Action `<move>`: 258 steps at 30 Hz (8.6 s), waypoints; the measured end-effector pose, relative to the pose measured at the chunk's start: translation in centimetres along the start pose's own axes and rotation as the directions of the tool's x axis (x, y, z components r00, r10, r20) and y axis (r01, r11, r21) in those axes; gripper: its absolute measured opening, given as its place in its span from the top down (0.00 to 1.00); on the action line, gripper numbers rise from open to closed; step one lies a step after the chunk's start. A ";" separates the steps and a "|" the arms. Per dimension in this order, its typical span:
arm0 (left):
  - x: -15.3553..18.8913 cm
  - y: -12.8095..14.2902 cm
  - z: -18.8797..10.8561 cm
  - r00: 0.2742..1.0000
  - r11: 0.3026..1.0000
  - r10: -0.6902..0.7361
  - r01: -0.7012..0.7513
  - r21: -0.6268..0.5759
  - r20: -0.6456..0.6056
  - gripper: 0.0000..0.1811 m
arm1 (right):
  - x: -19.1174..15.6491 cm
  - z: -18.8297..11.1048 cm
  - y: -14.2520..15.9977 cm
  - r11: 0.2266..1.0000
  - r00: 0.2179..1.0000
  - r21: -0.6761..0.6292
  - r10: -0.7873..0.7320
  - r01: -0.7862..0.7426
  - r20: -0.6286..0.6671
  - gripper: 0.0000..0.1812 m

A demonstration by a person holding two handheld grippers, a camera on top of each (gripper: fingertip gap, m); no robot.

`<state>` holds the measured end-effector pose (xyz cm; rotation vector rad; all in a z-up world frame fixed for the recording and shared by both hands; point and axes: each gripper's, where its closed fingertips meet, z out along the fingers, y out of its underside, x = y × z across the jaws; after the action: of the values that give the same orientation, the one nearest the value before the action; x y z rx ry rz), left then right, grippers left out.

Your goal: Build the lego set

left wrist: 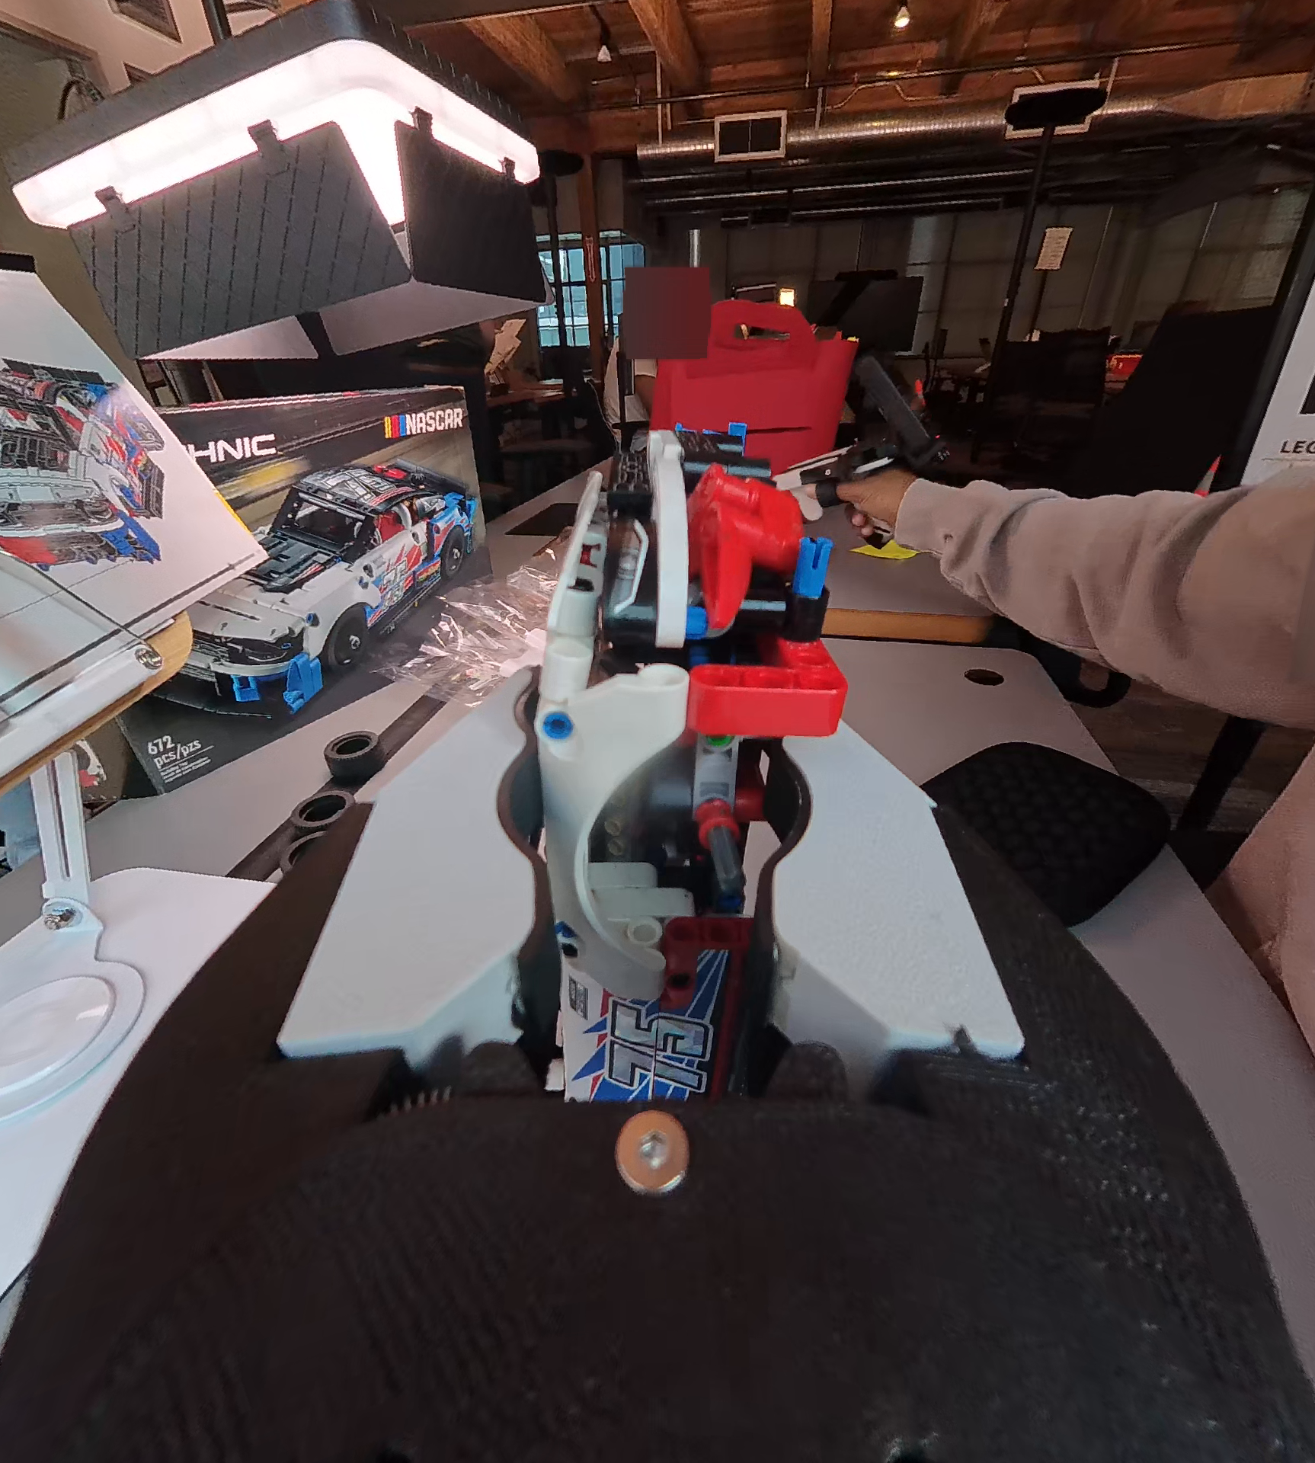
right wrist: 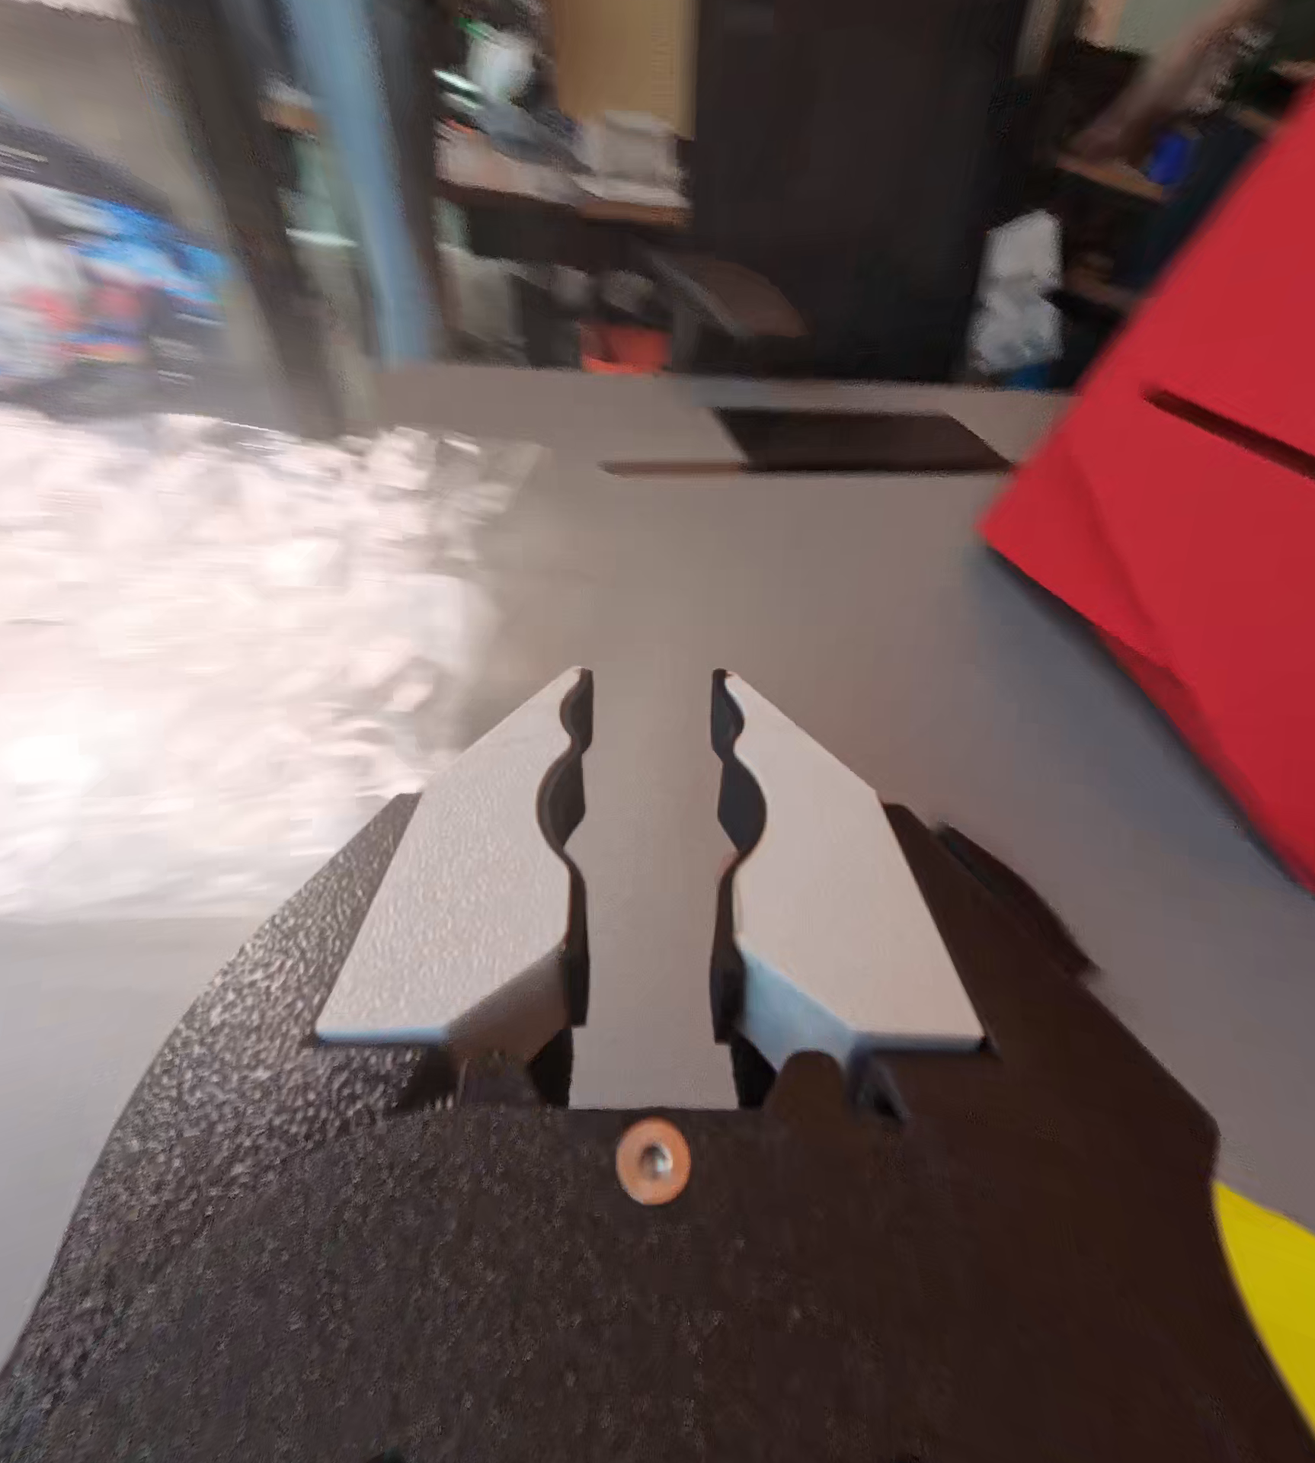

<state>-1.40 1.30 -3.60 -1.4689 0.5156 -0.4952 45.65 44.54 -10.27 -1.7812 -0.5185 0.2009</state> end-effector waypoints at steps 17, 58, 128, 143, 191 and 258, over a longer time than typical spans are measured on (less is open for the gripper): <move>0.1 0.0 -0.2 1.000 1.000 0.010 -0.010 -0.007 -0.001 0.71 | -50.5 -19.2 14.2 0.641 -0.140 0.355 -0.361 0.680 0.922 0.87; 0.5 0.0 0.5 1.000 1.000 0.003 -0.003 -0.020 -0.003 0.69 | -54.2 -24.4 -14.0 0.648 -0.203 0.624 -0.605 0.438 0.770 0.98; 1.2 -1.2 -0.2 0.999 0.996 0.006 -0.002 0.087 -0.048 0.68 | -56.5 -24.6 -12.6 0.567 -0.244 0.464 -0.421 0.681 0.874 0.97; 0.6 -1.2 -0.4 0.998 0.995 -0.034 0.039 0.087 -0.056 0.69 | -56.8 -24.1 -12.6 0.610 -0.231 0.440 -0.392 0.659 0.891 0.97; 0.4 -1.1 -0.7 0.998 0.996 -0.028 0.032 0.078 -0.055 0.69 | -57.7 -24.6 -13.3 0.508 -0.129 0.646 -0.721 0.570 0.681 0.84; 3.5 -1.3 -1.4 0.973 0.988 0.125 -0.104 0.117 -0.195 0.70 | -57.9 -26.5 -15.2 0.523 -0.152 0.487 -0.557 0.700 0.817 0.86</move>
<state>0.54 -2.03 -2.48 -1.2864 0.7201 -0.5745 1.30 -1.51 3.80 -1.0207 -2.3666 0.5488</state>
